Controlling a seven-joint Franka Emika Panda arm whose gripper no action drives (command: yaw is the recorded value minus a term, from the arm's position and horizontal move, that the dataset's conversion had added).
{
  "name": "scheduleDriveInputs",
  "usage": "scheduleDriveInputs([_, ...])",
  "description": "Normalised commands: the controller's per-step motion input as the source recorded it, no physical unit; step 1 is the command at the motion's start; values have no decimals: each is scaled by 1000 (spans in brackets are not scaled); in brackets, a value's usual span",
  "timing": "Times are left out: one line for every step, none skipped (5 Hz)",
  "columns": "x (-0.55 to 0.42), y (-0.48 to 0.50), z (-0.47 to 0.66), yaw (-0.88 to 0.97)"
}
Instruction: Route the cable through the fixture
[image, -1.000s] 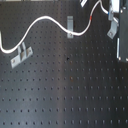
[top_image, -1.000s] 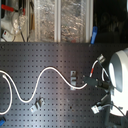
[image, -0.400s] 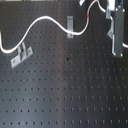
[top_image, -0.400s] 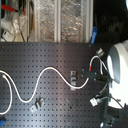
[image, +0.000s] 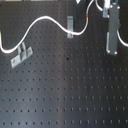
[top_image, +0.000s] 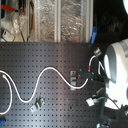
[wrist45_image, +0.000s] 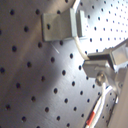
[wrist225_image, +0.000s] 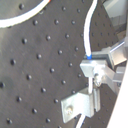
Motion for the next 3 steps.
scheduleDriveInputs([-483, -195, -79, 111])
scheduleDriveInputs([-397, -200, -85, 60])
scheduleDriveInputs([1, 1, 23, 0])
